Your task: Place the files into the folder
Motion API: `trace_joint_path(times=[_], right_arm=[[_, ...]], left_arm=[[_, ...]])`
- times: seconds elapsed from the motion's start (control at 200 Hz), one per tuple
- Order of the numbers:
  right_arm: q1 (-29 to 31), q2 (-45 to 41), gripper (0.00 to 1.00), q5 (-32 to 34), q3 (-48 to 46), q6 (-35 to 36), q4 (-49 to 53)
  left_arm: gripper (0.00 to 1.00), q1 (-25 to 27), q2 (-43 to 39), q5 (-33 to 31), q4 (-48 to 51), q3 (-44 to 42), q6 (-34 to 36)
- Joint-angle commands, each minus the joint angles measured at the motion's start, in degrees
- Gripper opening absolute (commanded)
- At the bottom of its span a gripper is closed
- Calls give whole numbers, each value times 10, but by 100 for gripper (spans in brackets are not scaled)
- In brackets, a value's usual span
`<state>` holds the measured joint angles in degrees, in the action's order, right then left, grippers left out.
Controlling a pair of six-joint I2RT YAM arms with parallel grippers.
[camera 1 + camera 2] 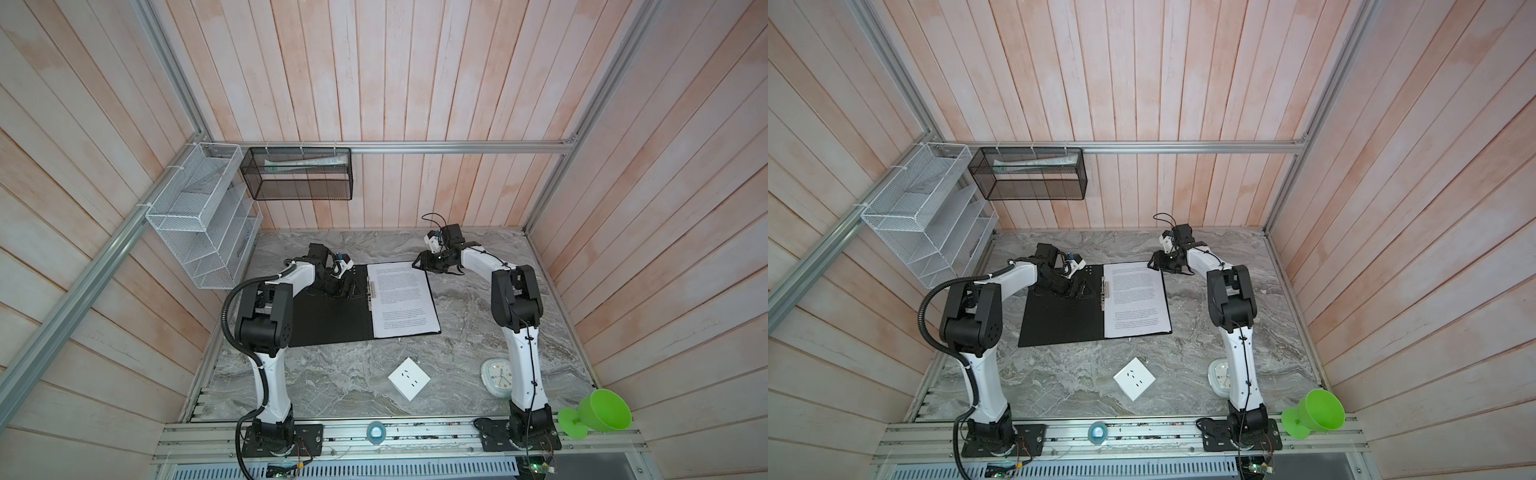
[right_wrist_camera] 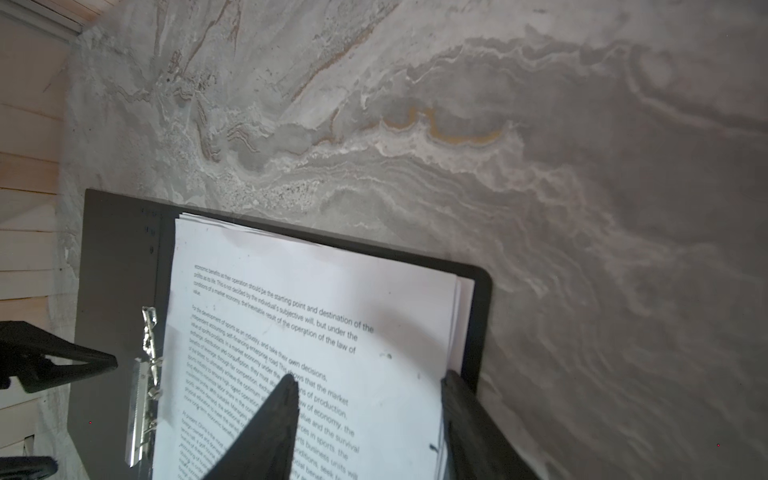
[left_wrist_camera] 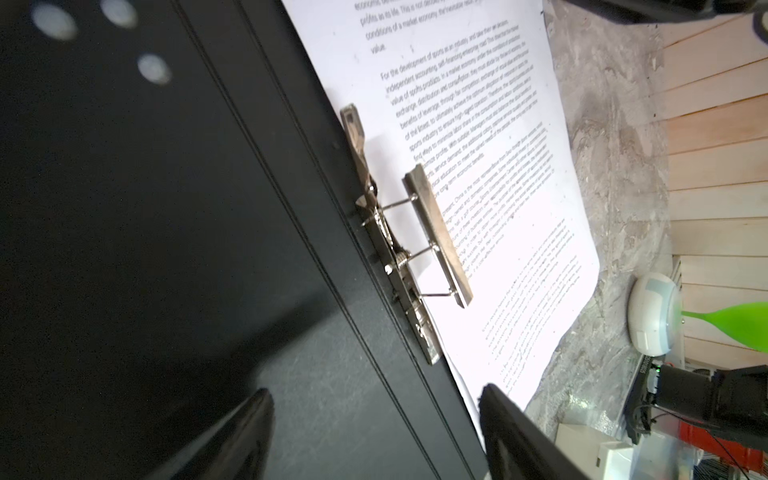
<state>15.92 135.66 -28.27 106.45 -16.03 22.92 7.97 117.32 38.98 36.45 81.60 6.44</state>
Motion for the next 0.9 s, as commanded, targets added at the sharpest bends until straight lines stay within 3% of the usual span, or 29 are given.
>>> trace_joint_path(times=[0.0,0.205,0.395,0.54,0.72,0.895], right_arm=[[-2,-17,55,32,13,0,13],[-8,-59,56,64,10,-14,12],[1,-129,55,60,-50,-34,-6],[42,-156,52,47,-55,-25,33],[110,-137,49,1,-12,-24,69],[147,-45,48,-35,97,-25,99]], left_arm=[[80,-12,-13,12,2,18,5],[80,-42,-83,-3,48,12,21],[80,-79,-180,-47,65,-62,47],[80,-84,-236,-59,59,-138,59],[80,-84,-248,-19,38,-204,54],[78,-84,-184,89,48,-203,79]])
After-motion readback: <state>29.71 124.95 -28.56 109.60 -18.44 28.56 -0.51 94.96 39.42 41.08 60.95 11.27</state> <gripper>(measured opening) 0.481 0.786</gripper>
